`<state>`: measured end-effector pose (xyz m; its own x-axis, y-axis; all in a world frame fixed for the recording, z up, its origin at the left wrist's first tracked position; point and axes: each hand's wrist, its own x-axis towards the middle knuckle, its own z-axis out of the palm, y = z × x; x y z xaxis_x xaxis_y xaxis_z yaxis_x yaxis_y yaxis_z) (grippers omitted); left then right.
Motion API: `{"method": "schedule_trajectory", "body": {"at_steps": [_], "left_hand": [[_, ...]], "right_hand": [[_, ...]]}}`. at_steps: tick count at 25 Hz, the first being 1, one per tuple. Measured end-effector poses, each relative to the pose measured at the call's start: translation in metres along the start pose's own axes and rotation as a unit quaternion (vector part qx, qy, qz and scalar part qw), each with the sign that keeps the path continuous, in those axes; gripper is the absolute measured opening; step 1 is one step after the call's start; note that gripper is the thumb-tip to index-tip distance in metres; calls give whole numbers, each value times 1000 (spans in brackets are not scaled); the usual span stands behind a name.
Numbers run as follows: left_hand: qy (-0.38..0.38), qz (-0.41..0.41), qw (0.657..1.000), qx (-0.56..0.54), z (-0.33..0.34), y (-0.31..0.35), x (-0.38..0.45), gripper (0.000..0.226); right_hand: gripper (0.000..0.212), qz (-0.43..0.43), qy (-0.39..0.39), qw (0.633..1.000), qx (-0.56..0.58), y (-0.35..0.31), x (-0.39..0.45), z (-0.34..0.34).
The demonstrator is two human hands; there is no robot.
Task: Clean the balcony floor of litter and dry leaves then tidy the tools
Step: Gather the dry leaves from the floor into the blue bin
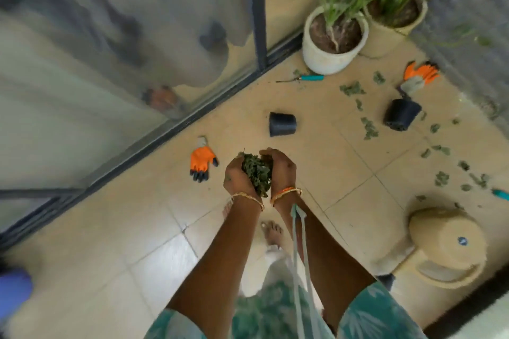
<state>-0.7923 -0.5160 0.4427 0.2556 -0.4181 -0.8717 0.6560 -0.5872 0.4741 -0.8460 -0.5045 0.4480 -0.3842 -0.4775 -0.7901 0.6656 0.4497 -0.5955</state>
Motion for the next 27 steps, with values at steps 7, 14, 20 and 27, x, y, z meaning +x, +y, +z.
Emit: {"method": "schedule_trajectory", "body": {"at_steps": [7, 14, 20, 27], "left_hand": [[120, 54, 984, -118, -101, 100, -29, 12], [210, 79, 948, -226, -217, 188, -36, 7], [255, 92, 910, -313, -361, 277, -19, 12], [278, 121, 867, -395, -530, 385, 9, 18]], "right_hand": [[24, 47, -130, 969, -206, 63, -92, 89], [18, 68, -230, 902, -359, 146, -175, 175], [13, 107, -269, 860, -420, 260, -279, 257], [14, 167, -307, 832, -431, 395, -395, 363]]}}
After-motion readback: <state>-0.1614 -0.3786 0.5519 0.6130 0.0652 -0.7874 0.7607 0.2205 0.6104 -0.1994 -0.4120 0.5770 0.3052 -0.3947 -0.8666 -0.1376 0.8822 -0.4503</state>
